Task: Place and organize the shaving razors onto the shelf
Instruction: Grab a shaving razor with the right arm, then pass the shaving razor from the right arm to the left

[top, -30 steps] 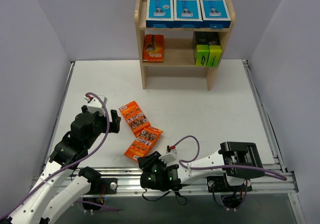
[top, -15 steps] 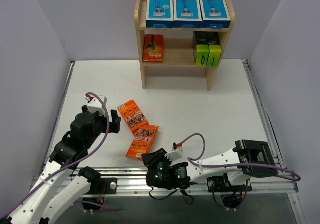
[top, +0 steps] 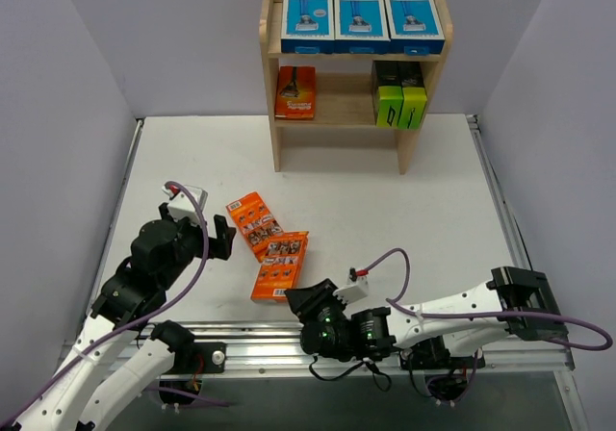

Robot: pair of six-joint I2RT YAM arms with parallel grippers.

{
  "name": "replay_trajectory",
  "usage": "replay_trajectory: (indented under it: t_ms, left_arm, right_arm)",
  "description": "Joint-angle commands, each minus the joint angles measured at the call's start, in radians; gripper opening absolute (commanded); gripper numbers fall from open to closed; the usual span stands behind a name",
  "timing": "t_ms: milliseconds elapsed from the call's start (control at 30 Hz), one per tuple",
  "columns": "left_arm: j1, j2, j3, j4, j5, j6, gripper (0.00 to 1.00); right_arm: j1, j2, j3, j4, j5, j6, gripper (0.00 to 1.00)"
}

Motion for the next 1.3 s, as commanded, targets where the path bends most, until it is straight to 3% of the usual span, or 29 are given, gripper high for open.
replay_trajectory:
  t_ms: [0, 300, 533, 767, 933, 1267]
  left_arm:
    - [-0.005, -0.002, 0.018, 0.050, 0.037, 0.013, 0.94]
    - [-0.006, 0.001, 0.017, 0.058, 0.086, 0.010, 0.94]
    - [-0.008, 0.022, 0.041, 0.061, 0.143, -0.021, 0.94]
    - [-0.005, 0.111, 0.152, -0.005, 0.339, -0.169, 0.94]
    - [-0.003, 0.064, 0.086, 0.079, 0.474, -0.321, 0.94]
    - [-0.003, 0.006, -0.009, 0.144, 0.537, -0.467, 0.94]
  right_arm:
    - [0.011, -0.054, -0.010, -0.039, 0.115, -0.073, 0.00]
    - [0.011, -0.151, -0.060, -0.011, 0.173, -0.168, 0.00]
    - [0.010, -0.221, -0.057, 0.061, 0.243, -0.353, 0.00]
    - [0.010, -0.312, -0.102, 0.214, 0.271, -0.596, 0.00]
    - [0.008, -0.407, -0.167, 0.404, 0.244, -0.827, 0.00]
    - [0.010, -0.470, -0.227, 0.596, 0.184, -1.011, 0.00]
